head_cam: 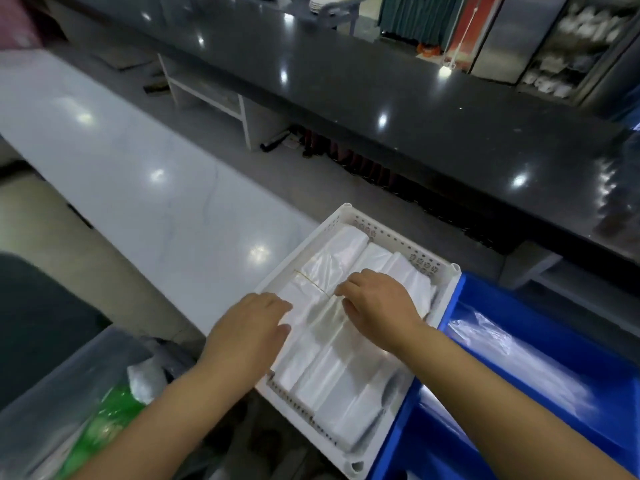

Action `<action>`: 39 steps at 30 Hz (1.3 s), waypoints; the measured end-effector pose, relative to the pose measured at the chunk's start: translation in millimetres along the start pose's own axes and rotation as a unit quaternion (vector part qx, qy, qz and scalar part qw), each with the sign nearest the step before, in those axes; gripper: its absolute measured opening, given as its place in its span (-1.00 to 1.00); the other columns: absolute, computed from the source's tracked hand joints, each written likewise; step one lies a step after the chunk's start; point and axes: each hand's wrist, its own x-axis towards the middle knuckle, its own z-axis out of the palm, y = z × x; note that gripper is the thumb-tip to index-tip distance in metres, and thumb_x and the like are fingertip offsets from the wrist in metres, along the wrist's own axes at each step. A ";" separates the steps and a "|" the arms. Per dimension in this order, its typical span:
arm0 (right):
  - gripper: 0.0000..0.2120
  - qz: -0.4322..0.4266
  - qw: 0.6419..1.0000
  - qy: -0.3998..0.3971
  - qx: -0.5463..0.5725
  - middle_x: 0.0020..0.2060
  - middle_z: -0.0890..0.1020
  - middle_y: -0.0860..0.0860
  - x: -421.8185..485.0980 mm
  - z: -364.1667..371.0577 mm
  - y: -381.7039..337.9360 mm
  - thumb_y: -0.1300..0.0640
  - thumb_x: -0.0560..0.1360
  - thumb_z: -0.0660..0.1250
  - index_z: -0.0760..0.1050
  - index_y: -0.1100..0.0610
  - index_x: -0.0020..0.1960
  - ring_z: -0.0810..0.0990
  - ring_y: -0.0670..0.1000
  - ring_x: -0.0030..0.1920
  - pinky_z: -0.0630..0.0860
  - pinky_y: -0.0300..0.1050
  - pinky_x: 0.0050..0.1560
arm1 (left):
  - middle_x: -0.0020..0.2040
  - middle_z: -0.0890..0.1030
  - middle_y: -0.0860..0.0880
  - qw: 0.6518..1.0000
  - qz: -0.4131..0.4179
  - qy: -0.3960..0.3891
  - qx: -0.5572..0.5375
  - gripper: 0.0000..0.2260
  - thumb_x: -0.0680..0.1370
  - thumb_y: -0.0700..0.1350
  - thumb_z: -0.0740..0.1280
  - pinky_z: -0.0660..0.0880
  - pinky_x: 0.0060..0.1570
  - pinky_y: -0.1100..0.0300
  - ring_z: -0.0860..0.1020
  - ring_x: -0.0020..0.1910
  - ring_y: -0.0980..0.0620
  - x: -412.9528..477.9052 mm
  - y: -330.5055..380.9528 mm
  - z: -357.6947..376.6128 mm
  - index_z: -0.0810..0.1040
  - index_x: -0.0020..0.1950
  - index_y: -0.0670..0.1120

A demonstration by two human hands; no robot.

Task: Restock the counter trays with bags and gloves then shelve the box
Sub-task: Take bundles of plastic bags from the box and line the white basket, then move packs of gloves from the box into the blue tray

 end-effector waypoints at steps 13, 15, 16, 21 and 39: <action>-0.76 -0.129 0.990 -0.023 0.043 -0.09 0.68 0.03 59.8 -11.7 -144.7 0.15 0.55 0.16 0.57 0.07 0.09 0.60 0.10 -0.08 0.55 -0.04 -0.16 | 0.01 0.67 -0.03 0.962 -0.226 0.154 -0.006 -0.83 0.54 -0.07 0.28 0.53 -0.07 0.02 0.58 0.03 -0.07 -124.2 -123.3 -57.8 0.62 0.06 -0.03; -0.77 -0.145 0.988 -0.035 0.040 -0.09 0.67 0.04 70.4 -5.3 -172.9 0.15 0.54 0.16 0.57 0.07 0.07 0.60 0.12 -0.09 0.56 -0.02 -0.17 | -0.03 0.68 -0.03 0.950 -0.258 0.175 0.000 -0.85 0.53 -0.08 0.29 0.51 -0.12 0.06 0.59 -0.01 -0.09 -147.5 -155.4 -67.0 0.63 0.02 -0.02; -0.77 -0.152 0.987 -0.046 0.031 -0.11 0.67 0.04 76.3 -0.2 -188.3 0.15 0.53 0.16 0.58 0.07 0.05 0.60 0.12 -0.11 0.56 -0.01 -0.18 | -0.03 0.68 -0.02 0.945 -0.272 0.184 0.002 -0.86 0.52 -0.07 0.30 0.50 -0.13 0.08 0.59 -0.02 -0.09 -159.7 -173.1 -70.3 0.63 0.01 -0.01; -0.77 -0.200 0.977 -0.068 0.001 -0.26 0.64 0.05 103.5 40.1 -278.8 0.08 0.47 0.14 0.57 0.08 -0.11 0.58 0.15 -0.25 0.47 -0.09 -0.37 | 0.04 0.68 -0.01 0.925 -0.330 0.189 -0.012 -0.83 0.52 -0.05 0.29 0.52 -0.07 0.08 0.60 0.03 -0.10 -218.6 -259.5 -76.5 0.61 0.06 0.02; -0.76 -0.063 0.913 -0.403 0.020 0.07 0.64 0.16 107.0 233.1 -421.4 0.10 0.55 0.18 0.55 0.11 0.12 0.57 0.22 0.08 0.48 -0.03 -0.04 | 0.09 0.66 0.00 0.887 -0.449 0.045 -0.094 -0.75 0.57 -0.01 0.19 0.51 -0.08 0.17 0.59 0.01 -0.03 -330.5 -438.2 9.4 0.56 0.19 0.05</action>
